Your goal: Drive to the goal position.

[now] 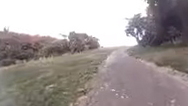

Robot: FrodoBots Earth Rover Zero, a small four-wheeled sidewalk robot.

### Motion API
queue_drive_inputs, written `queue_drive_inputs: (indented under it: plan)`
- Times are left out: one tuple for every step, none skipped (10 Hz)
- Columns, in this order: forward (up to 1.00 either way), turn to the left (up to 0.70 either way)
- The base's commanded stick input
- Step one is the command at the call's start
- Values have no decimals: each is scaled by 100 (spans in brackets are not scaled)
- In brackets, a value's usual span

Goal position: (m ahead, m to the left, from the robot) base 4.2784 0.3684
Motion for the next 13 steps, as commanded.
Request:
queue_drive_inputs:
  plan:
    - [85, -12]
    - [85, -34]
    - [85, -34]
    - [85, -34]
    - [85, -34]
    - [85, -34]
    - [85, -34]
    - [85, -34]
    - [85, -34]
    - [85, -34]
    - [85, -34]
    - [85, -34]
    - [85, -34]
